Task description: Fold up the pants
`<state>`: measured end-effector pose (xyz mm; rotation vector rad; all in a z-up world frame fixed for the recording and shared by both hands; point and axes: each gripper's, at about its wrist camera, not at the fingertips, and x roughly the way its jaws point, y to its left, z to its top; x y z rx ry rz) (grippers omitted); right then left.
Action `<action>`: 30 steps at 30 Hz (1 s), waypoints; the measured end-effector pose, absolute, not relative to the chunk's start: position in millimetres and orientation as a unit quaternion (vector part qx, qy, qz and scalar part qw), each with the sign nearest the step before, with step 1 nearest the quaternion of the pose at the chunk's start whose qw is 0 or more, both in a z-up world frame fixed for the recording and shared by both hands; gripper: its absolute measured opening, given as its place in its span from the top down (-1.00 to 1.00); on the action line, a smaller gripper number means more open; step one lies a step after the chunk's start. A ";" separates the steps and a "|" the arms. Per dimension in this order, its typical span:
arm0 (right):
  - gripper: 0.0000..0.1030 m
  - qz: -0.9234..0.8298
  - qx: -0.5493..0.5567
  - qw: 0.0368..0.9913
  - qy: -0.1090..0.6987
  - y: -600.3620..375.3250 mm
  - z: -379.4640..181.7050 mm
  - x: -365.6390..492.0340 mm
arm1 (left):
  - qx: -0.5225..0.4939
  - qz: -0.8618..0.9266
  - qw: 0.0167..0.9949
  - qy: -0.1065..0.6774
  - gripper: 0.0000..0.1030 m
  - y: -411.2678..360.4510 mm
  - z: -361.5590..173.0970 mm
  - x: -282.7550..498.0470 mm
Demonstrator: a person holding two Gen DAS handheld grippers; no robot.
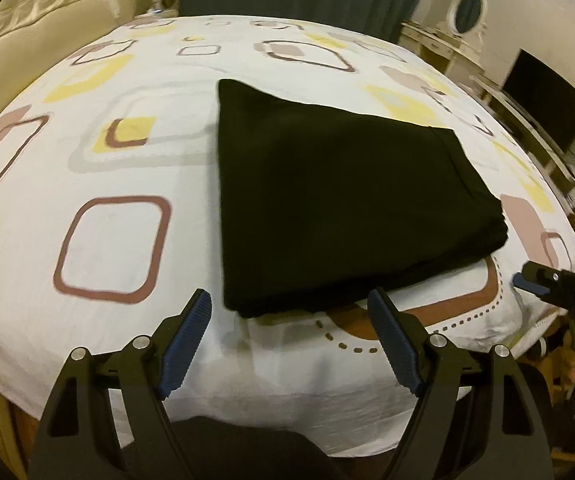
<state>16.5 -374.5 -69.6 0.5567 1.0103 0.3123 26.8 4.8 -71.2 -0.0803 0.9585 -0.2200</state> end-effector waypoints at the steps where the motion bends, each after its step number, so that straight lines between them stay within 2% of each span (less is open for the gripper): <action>1: -0.56 0.137 0.251 0.834 0.471 -375.0 -67.4 11.6 | -0.038 -0.099 0.882 0.458 -0.54 5.3 -70.5 25.4; 11: -0.58 0.086 0.139 0.880 0.445 -342.7 -51.2 1.9 | -0.029 -0.044 0.902 0.430 -0.54 3.1 -62.5 16.3; 30: -0.66 0.083 0.092 0.894 0.431 -317.4 -48.0 -3.2 | -0.015 -0.037 0.913 0.406 -0.57 -0.5 -58.8 8.2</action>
